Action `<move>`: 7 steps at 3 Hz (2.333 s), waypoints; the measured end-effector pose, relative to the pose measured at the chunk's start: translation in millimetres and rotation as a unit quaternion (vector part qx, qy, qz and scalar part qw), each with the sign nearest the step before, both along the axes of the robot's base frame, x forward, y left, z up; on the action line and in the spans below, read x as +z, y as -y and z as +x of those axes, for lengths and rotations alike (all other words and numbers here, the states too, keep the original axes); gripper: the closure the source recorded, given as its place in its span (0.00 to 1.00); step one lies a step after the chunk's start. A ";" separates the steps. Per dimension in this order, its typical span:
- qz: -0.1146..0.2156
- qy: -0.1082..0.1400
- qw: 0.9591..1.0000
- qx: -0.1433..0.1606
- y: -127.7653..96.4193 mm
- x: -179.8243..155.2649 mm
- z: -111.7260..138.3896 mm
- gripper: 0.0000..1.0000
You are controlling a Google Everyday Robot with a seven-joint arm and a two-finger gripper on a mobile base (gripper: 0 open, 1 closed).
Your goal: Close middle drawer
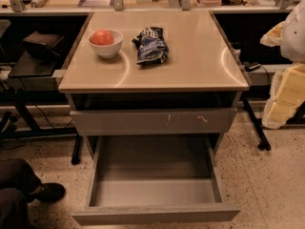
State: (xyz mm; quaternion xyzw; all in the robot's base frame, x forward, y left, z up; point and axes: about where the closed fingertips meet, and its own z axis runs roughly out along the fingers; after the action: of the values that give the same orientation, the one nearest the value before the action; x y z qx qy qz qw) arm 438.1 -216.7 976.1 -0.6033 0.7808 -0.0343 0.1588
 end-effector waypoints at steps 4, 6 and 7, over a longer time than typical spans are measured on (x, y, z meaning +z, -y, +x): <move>0.099 -0.026 0.995 0.014 -45.2 -157.9 -41.7 0.00; 0.110 -0.103 0.988 -0.010 -33.1 -314.3 -122.4 0.00; 0.110 -0.103 0.988 -0.010 -33.2 -314.4 -122.4 0.00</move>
Offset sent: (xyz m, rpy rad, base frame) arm -0.0220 0.0225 -0.0875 0.0601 0.0349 0.0213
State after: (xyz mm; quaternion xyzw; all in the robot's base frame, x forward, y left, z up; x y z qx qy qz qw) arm 315.8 -183.5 661.7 -0.5744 0.7981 0.1131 0.1425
